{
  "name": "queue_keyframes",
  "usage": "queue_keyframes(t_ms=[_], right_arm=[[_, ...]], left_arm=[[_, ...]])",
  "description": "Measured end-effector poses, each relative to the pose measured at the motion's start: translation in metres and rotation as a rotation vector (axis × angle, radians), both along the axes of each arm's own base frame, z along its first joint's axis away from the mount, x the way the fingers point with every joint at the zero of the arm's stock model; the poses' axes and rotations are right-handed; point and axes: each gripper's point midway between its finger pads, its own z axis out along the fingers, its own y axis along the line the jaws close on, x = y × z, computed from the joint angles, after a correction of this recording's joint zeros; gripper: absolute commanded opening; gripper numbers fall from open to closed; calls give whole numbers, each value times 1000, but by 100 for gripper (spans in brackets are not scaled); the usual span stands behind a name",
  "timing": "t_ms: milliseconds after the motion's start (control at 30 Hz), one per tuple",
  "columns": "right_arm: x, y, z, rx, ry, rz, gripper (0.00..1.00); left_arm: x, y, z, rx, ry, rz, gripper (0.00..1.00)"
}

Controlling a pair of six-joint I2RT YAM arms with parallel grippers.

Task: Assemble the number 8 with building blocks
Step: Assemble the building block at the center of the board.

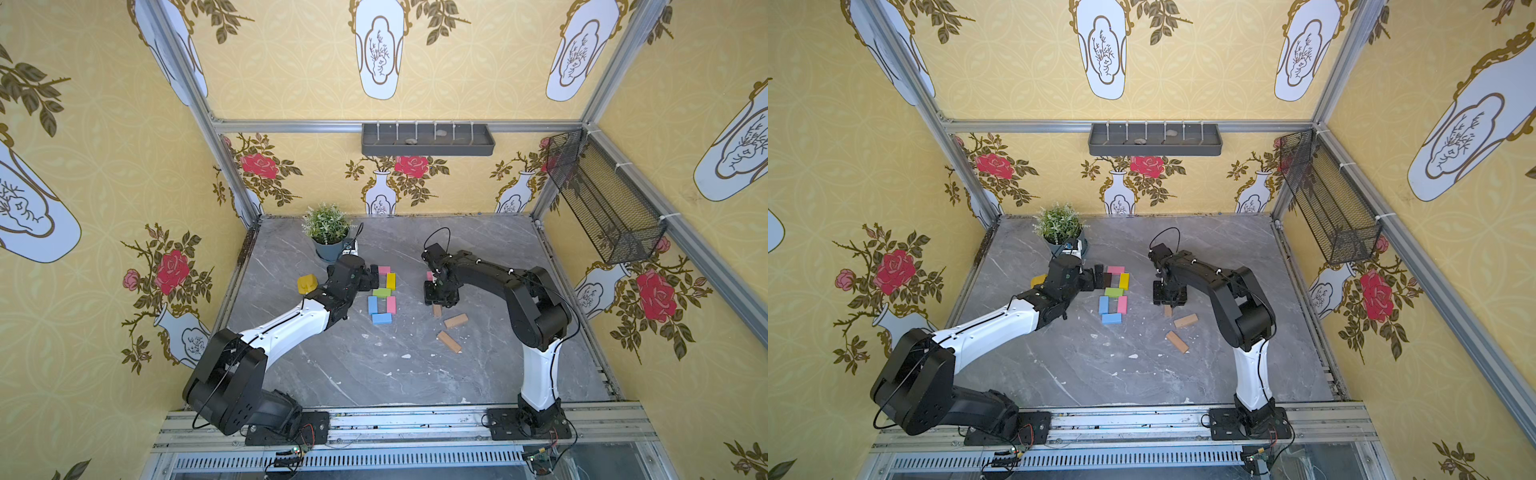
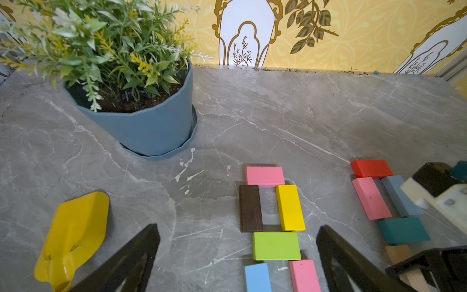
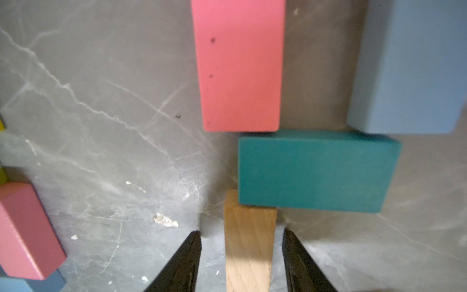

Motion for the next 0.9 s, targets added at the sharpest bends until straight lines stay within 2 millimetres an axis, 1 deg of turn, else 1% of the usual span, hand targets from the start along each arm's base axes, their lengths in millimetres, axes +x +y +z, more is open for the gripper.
queue_keyframes(t_ms=[100,167,267,367,400,433,467,667,767,900], right_arm=[[4,-1,24,20,-56,-4,68],[7,2,47,56,-108,-4,71],[1,-4,69,84,-146,-35,76],[-6,-16,80,84,-162,-90,80],[-10,-21,82,81,-158,-114,82],[-14,-26,82,75,-153,-143,89],[-16,-31,82,66,-150,-174,90],[-33,-59,68,-3,-89,-365,90],[-42,-68,60,-21,-56,-447,90],[-53,-74,48,-33,-19,-534,89]], left_arm=[[0,0,0,0,0,0,100],[0,0,0,0,0,0,100],[0,0,0,0,0,0,100],[0,0,0,-1,0,0,100],[0,0,0,-1,0,0,100],[0,0,0,-1,0,0,100],[0,0,0,-1,0,0,100],[0,-1,0,-3,1,-3,100],[0,-1,0,-3,1,-5,100],[0,-1,0,-3,1,-5,100]])
